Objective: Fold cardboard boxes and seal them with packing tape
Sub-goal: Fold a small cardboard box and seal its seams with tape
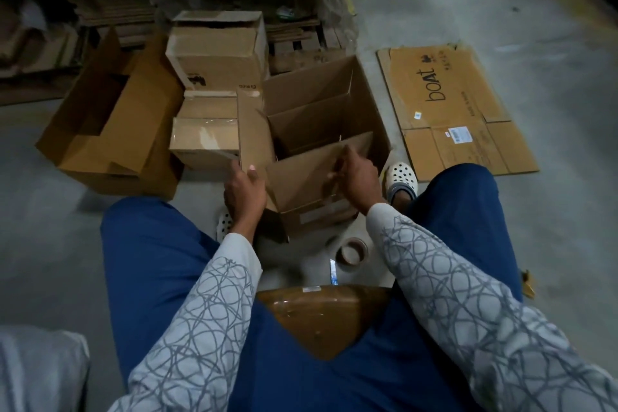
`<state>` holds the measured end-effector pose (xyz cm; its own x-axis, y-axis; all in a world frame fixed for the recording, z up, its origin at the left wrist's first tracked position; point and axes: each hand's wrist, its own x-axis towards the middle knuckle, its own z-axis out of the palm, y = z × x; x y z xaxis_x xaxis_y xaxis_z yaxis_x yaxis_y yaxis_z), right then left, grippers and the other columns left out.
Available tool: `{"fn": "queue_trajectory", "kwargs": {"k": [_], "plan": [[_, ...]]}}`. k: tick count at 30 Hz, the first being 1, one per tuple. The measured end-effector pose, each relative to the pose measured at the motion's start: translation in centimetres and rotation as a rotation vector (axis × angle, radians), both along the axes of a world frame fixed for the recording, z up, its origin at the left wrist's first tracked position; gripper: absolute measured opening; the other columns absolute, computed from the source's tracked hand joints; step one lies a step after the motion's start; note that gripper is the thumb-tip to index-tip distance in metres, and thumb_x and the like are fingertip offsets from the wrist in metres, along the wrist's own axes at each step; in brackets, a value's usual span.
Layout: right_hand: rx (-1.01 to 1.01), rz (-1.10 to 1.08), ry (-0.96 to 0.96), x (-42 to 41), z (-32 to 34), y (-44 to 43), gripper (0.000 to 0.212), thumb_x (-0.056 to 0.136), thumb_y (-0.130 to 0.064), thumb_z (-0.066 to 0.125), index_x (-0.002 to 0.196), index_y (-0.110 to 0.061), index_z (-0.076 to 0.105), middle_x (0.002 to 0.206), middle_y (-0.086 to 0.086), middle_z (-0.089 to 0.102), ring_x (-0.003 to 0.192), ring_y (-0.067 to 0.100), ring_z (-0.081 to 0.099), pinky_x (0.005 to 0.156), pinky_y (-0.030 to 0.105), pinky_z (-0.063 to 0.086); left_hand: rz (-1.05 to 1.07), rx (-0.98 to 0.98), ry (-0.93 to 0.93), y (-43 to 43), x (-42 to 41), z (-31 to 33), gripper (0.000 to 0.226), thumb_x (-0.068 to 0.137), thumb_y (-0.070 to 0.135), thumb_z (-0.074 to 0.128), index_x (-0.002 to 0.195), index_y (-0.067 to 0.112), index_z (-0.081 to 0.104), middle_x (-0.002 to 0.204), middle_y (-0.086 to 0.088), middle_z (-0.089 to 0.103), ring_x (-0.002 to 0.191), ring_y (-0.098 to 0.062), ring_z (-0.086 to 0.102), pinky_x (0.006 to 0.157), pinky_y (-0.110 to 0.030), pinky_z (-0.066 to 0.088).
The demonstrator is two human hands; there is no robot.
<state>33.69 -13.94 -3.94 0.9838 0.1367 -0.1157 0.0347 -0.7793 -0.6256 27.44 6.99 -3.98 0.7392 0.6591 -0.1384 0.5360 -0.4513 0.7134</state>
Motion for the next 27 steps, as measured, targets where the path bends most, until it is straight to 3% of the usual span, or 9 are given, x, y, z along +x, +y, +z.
{"fn": "queue_trajectory", "kwargs": {"k": [2, 4, 6, 8, 11, 14, 19, 23, 27], "plan": [[-0.227, 0.145, -0.031, 0.0, -2.1, -1.2, 0.072, 0.089, -0.022, 0.074, 0.149, -0.027, 0.034, 0.134, 0.019, 0.052, 0.113, 0.037, 0.061, 0.09, 0.048, 0.056, -0.025, 0.259, 0.05, -0.5, -0.2, 0.1, 0.051, 0.105, 0.031, 0.043, 0.152, 0.015, 0.031, 0.139, -0.023, 0.053, 0.124, -0.04, 0.055, 0.099, -0.052, 0.046], [-0.416, 0.181, -0.021, -0.5, -3.6, -1.7, 0.086, 0.089, -0.031, 0.074, 0.156, -0.038, 0.02, 0.143, 0.019, 0.037, 0.121, 0.038, 0.051, 0.092, 0.05, 0.053, -0.139, 0.65, 0.177, -1.7, -0.7, 1.0, 0.068, 0.094, 0.028, 0.052, 0.154, 0.013, 0.026, 0.156, -0.027, 0.029, 0.145, -0.045, 0.029, 0.113, -0.067, 0.023], [-0.521, 0.179, -0.007, -1.0, -4.7, -1.6, 0.094, 0.089, -0.04, 0.072, 0.157, -0.042, 0.006, 0.149, 0.018, 0.026, 0.128, 0.038, 0.042, 0.095, 0.055, 0.05, -0.345, 0.958, 0.348, -3.9, -0.8, 0.9, 0.08, 0.087, 0.031, 0.062, 0.155, 0.008, 0.028, 0.163, -0.029, 0.006, 0.152, -0.046, 0.006, 0.115, -0.075, 0.003], [-0.576, 0.162, 0.016, -1.3, -5.5, -1.5, 0.1, 0.089, -0.044, 0.071, 0.158, -0.04, -0.001, 0.156, 0.016, 0.018, 0.136, 0.039, 0.033, 0.097, 0.057, 0.048, -0.574, 1.083, 0.463, -6.3, -1.4, -1.1, 0.085, 0.091, 0.04, 0.06, 0.156, 0.0, 0.024, 0.163, -0.034, 0.0, 0.152, -0.049, 0.001, 0.119, -0.071, 0.005], [-0.652, 0.177, 0.038, -1.6, -6.0, -1.6, 0.103, 0.09, -0.04, 0.068, 0.16, -0.034, -0.007, 0.161, 0.013, 0.013, 0.142, 0.037, 0.026, 0.1, 0.055, 0.045, -0.614, 0.796, 0.541, -7.1, -1.6, -4.5, 0.108, 0.09, 0.056, 0.06, 0.16, 0.0, 0.0, 0.162, -0.035, -0.008, 0.151, -0.051, -0.008, 0.123, -0.06, -0.001], [-0.68, 0.177, 0.057, -1.7, -6.2, -1.8, 0.098, 0.09, -0.031, 0.066, 0.161, -0.029, -0.003, 0.158, 0.012, 0.015, 0.141, 0.038, 0.025, 0.1, 0.054, 0.045, -0.68, 0.598, 0.494, -6.1, -0.6, -6.2, 0.116, 0.089, 0.042, 0.069, 0.159, 0.008, -0.018, 0.161, -0.028, -0.027, 0.15, -0.046, -0.024, 0.125, -0.053, -0.006], [-0.692, 0.17, 0.115, -1.6, -6.0, -1.4, 0.096, 0.089, -0.028, 0.064, 0.161, -0.026, 0.0, 0.155, 0.011, 0.018, 0.141, 0.038, 0.023, 0.1, 0.054, 0.044, -0.805, 0.583, 0.442, -5.0, 0.2, -7.0, 0.098, 0.098, 0.025, 0.057, 0.159, 0.015, -0.019, 0.162, -0.02, -0.032, 0.149, -0.04, -0.03, 0.126, -0.051, -0.006], [-0.718, 0.194, 0.148, -1.8, -5.4, -1.6, 0.097, 0.088, -0.032, 0.067, 0.16, -0.025, 0.003, 0.152, 0.011, 0.021, 0.143, 0.038, 0.024, 0.106, 0.054, 0.039, -0.889, 0.586, 0.456, -5.1, 0.5, -7.7, 0.095, 0.098, 0.016, 0.056, 0.159, 0.012, -0.017, 0.165, -0.014, -0.026, 0.151, -0.041, -0.023, 0.127, -0.051, -0.001], [-0.669, 0.193, 0.206, -1.9, -4.8, -1.7, 0.103, 0.085, -0.039, 0.072, 0.16, -0.026, 0.003, 0.157, 0.012, 0.015, 0.144, 0.039, 0.023, 0.111, 0.056, 0.034, -0.935, 0.518, 0.392, -4.5, 0.8, -7.5, 0.085, 0.102, 0.018, 0.052, 0.161, 0.012, -0.009, 0.168, -0.013, -0.018, 0.154, -0.036, -0.018, 0.127, -0.047, -0.002]]}}
